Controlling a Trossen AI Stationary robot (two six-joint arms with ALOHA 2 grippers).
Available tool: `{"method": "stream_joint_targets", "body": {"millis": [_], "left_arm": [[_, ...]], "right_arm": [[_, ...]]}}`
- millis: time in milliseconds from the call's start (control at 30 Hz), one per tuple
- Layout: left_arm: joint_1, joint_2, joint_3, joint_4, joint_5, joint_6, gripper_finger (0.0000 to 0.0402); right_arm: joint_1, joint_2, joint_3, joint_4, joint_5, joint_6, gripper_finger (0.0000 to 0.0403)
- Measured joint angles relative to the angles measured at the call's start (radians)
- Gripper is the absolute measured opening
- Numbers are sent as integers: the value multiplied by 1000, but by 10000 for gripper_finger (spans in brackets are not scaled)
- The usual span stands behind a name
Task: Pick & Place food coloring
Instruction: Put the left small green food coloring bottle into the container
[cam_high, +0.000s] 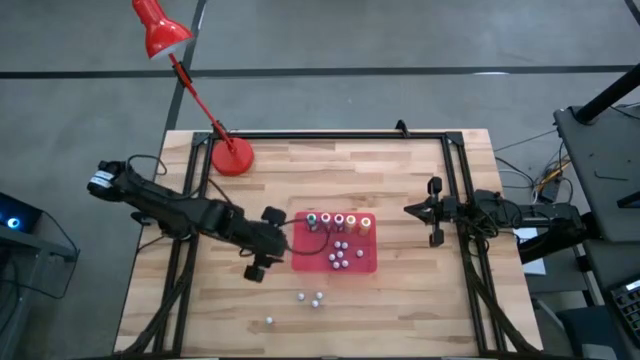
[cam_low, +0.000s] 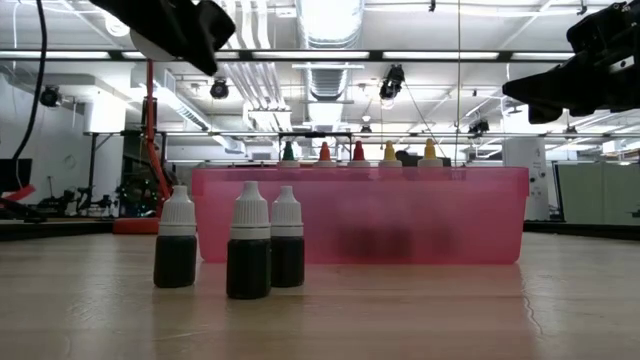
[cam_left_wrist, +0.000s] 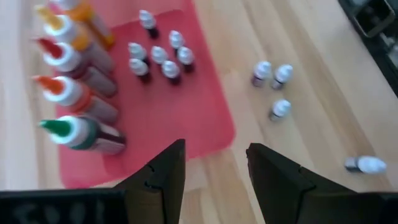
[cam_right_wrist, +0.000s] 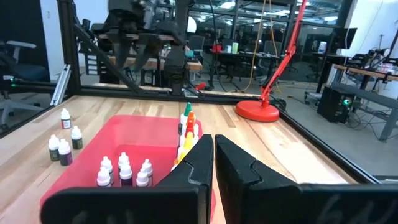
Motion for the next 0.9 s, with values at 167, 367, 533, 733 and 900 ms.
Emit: {"method": "stream_joint_targets", "body": {"millis": [167, 367, 533, 733, 900], "left_arm": [[-70, 0, -18, 8, 0, 6, 145], [-135, 0, -27, 18, 0, -25, 174], [-164, 17, -27, 18, 0, -86, 218], [-186, 87, -10, 76, 2, -93, 224], [-198, 149, 50, 84, 8, -92, 224]], "right_arm": [[0, 0, 0, 0, 0, 0, 9], [0, 0, 0, 0, 0, 0, 9], [0, 0, 0, 0, 0, 0, 9], [0, 0, 0, 0, 0, 0, 9], [0, 0, 0, 0, 0, 0, 9]]}}
